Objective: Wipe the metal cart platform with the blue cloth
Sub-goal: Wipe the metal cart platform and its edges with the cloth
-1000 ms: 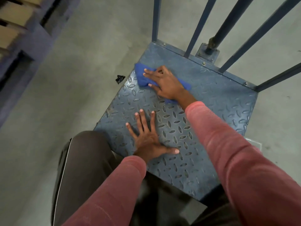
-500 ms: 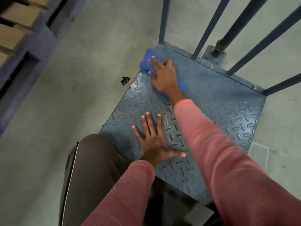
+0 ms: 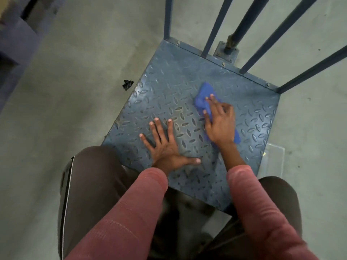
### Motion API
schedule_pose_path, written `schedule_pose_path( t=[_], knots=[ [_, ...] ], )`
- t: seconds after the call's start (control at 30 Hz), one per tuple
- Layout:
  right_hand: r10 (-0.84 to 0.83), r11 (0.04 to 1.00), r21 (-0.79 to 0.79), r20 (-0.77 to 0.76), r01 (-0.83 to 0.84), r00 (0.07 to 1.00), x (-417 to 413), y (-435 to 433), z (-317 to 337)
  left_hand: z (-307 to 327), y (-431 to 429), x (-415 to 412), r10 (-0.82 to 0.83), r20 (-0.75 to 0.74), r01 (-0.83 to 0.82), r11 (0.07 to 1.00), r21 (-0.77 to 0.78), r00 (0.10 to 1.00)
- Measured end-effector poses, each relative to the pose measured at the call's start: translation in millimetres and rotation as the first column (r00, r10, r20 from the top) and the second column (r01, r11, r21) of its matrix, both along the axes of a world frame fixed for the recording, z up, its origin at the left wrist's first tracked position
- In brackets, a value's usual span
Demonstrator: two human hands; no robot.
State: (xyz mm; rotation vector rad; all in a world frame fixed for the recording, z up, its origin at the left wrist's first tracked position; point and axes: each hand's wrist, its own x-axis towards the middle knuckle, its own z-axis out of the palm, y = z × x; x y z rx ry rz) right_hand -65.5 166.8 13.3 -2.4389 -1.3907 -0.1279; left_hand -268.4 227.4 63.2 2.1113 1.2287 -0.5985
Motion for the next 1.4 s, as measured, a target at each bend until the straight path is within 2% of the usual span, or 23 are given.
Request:
schedule_pose_path(
  t=[0.07, 0.1, 0.17, 0.23, 0.27, 0.3, 0.37, 0.43, 0.47, 0.53, 0.6, 0.67, 0.7, 0.77, 0.83, 0.87, 0.93, 1.0, 1.07, 1.13, 1.2, 1.33, 1.4],
  knots=[
    [-0.411, 0.907, 0.081, -0.047, 0.414, 0.910, 9, -26, 1, 2, 0, -1, -0.012, -0.002, 0.012, 1.000, -0.004, 1.000],
    [-0.423, 0.902, 0.080, -0.037, 0.425, 0.905, 2, -32, 1, 3, 0, -1, -0.018, -0.005, 0.018, 1.000, -0.006, 1.000],
    [-0.117, 0.993, -0.004, 0.000, 0.117, 0.993, -21, -40, 4, 6, 0, 0, -0.016, -0.009, 0.016, 1.000, -0.013, 1.000],
    [0.260, 0.962, -0.078, -0.014, -0.260, 0.965, -32, -55, 6, 7, -1, 0, -0.008, -0.013, 0.008, 1.000, -0.012, 1.000],
    [0.330, 0.940, -0.090, -0.020, -0.330, 0.944, -28, -64, 8, 6, -2, 0, -0.011, -0.013, 0.010, 1.000, -0.013, 1.000],
    [0.287, 0.955, -0.077, -0.020, -0.288, 0.958, -20, -73, 8, 6, -2, 0, -0.010, -0.010, 0.010, 1.000, -0.017, 1.000],
    [-0.091, 0.996, -0.016, -0.054, 0.090, 0.994, -3, -89, 6, 6, -1, 0, -0.012, -0.003, 0.012, 1.000, -0.027, 1.000],
    [-0.505, 0.860, 0.013, -0.112, 0.510, 0.856, 2, -94, 7, 6, -2, -1, -0.018, -0.004, 0.018, 0.999, -0.027, 1.000],
    [-0.581, 0.810, 0.013, -0.112, 0.586, 0.806, -4, -91, 8, 6, -3, -1, -0.020, -0.004, 0.020, 0.999, -0.026, 1.000],
    [-0.454, 0.891, 0.005, -0.043, 0.455, 0.890, -29, -81, 9, 7, -3, -1, -0.019, -0.008, 0.019, 1.000, -0.022, 1.000],
    [-0.035, 0.998, -0.060, 0.003, 0.035, 0.999, -52, -85, 6, 7, -5, -2, -0.022, -0.011, 0.022, 1.000, -0.012, 1.000],
    [0.203, 0.974, -0.101, -0.012, -0.203, 0.979, -46, -99, 6, 7, -4, -2, -0.023, -0.010, 0.023, 1.000, -0.009, 1.000],
    [0.156, 0.984, -0.078, -0.017, -0.157, 0.988, -37, -107, 5, 8, -4, -2, -0.019, -0.007, 0.019, 1.000, -0.017, 1.000],
    [-0.211, 0.978, -0.019, -0.054, 0.210, 0.976, -18, -121, 3, 7, -4, -3, -0.026, -0.001, 0.026, 0.999, -0.022, 1.000],
    [-0.526, 0.850, -0.007, -0.075, 0.527, 0.847, -13, -124, 0, 6, -5, -3, -0.037, -0.002, 0.037, 0.999, -0.019, 0.999],
    [-0.564, 0.826, -0.021, -0.066, 0.564, 0.823, -18, -120, 0, 5, -5, -3, -0.037, -0.001, 0.037, 0.999, -0.017, 0.999],
    [-0.441, 0.897, -0.055, -0.020, 0.440, 0.897, -42, -112, 2, 6, -5, -2, -0.033, -0.001, 0.033, 0.999, -0.008, 0.999],
    [-0.187, 0.978, -0.097, 0.007, 0.187, 0.982, -68, -111, 3, 6, -7, -3, -0.031, 0.003, 0.031, 1.000, -0.002, 1.000],
    [0.004, 0.994, -0.109, 0.003, -0.004, 1.000, -79, -117, 3, 5, -7, -6, -0.041, 0.003, 0.041, 0.999, 0.005, 0.999],
    [0.075, 0.994, -0.077, -0.026, -0.077, 0.997, -64, -119, 3, 7, -6, -8, -0.067, 0.006, 0.067, 0.998, -0.002, 0.998],
    [0.003, 0.999, -0.048, -0.051, -0.006, 0.999, -41, -115, 0, 7, -5, -12, -0.108, 0.022, 0.108, 0.994, -0.023, 0.994],
    [-0.426, 0.904, -0.019, -0.121, 0.427, 0.897, -30, -94, -2, 5, 6, -25, -0.231, 0.013, 0.231, 0.971, -0.061, 0.973],
    [-0.474, 0.880, -0.015, -0.083, 0.474, 0.877, -61, -85, 1, 3, 12, -34, -0.338, -0.046, 0.337, 0.941, -0.027, 0.940]
  ],
)
